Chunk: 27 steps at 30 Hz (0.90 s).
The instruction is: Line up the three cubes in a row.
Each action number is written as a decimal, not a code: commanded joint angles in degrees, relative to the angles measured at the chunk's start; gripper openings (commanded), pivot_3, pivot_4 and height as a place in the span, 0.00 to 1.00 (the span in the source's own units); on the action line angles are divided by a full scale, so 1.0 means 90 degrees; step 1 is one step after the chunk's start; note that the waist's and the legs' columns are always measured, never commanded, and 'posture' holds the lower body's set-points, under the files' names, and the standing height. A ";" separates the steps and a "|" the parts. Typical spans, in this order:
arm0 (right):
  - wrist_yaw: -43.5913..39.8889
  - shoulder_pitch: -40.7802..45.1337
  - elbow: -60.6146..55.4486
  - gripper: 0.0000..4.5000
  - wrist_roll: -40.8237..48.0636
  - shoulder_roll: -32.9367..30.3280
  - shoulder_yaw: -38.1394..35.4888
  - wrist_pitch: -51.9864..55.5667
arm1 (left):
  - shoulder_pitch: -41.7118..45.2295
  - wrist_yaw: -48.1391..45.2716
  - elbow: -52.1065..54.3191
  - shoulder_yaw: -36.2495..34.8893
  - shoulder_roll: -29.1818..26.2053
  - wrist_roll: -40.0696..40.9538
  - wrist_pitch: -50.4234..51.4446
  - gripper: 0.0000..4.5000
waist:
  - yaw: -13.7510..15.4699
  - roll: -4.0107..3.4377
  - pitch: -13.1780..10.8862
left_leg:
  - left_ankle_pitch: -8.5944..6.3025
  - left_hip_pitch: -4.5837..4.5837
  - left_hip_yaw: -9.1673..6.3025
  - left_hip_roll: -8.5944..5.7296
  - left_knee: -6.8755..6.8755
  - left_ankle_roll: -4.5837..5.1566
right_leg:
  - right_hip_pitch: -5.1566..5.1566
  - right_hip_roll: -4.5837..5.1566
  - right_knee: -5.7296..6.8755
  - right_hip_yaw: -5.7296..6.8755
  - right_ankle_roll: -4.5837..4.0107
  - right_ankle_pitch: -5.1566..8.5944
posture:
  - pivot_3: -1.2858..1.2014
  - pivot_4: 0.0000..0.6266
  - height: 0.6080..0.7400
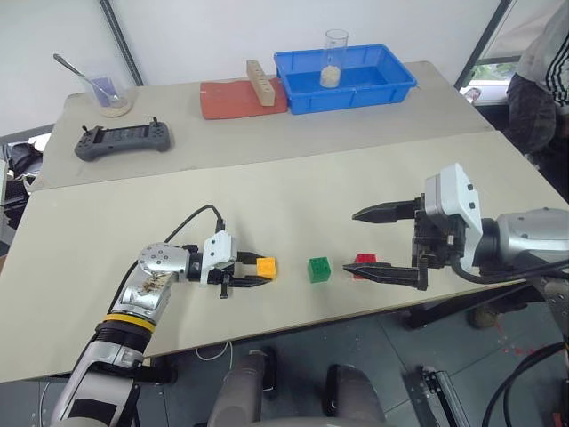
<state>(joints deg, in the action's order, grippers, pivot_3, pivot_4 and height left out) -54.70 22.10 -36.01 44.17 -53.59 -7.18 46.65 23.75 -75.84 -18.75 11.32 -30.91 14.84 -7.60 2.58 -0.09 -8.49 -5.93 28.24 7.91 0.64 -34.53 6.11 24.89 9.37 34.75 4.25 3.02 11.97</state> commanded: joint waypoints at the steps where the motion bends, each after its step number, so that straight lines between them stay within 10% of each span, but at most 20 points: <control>1: 0.0043 0.0088 -0.0115 1.00 0.0089 -0.0094 -0.0113 -0.0030 | -0.0071 0.0059 0.0108 -0.0061 0.0088 -0.0001 -0.0094 0.31 | 0.0001 0.0000 0.0000 | 0.0000 0.0000 0.0000 0.0001 -0.0001 0.0000 | 0.0000 -0.0001 0.0000 0.0000 0.0000 0.0000 | 0.52 0.24 1.00; 8: 0.0020 0.0248 0.0073 1.00 -0.0033 -0.0058 0.0034 -0.0114 | -0.0377 0.0257 0.0430 0.0035 0.0240 -0.0051 0.0060 0.31 | -0.0007 0.0000 0.0000 | -0.0012 -0.0001 0.0000 0.0008 -0.0019 0.0002 | -0.0008 -0.0005 0.0001 0.0001 0.0000 -0.0001 | 0.52 0.24 1.00; 15: -0.0095 0.0286 0.0319 1.00 -0.0215 -0.0018 0.0210 -0.0306 | -0.0288 0.0440 0.0386 -0.0073 0.0257 -0.0187 0.0008 0.99 | 0.0008 -0.0001 0.0001 | -0.0015 -0.0002 0.0000 0.0008 -0.0027 0.0003 | -0.0014 -0.0004 0.0001 0.0003 0.0002 -0.0001 | 0.52 0.24 1.00; 27: -0.0732 -0.0788 0.1124 1.00 -0.0872 -0.0495 -0.0483 -0.1217 | 0.0019 0.0889 0.2582 -0.1289 -0.1389 0.0615 0.2342 0.99 | -0.0001 0.0000 -0.0001 | -0.0019 -0.0001 0.0001 0.0011 -0.0028 -0.0002 | -0.0013 -0.0012 0.0002 0.0004 0.0004 -0.0001 | 0.52 0.24 1.00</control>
<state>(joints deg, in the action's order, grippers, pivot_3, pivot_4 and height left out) -60.27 15.64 -26.19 36.96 -57.04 -8.45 38.31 22.70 -69.07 1.04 1.87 -42.06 18.49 10.17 2.57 -0.09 -8.50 -6.10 28.23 7.91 0.74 -34.78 6.10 24.77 9.25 34.76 4.28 3.08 11.97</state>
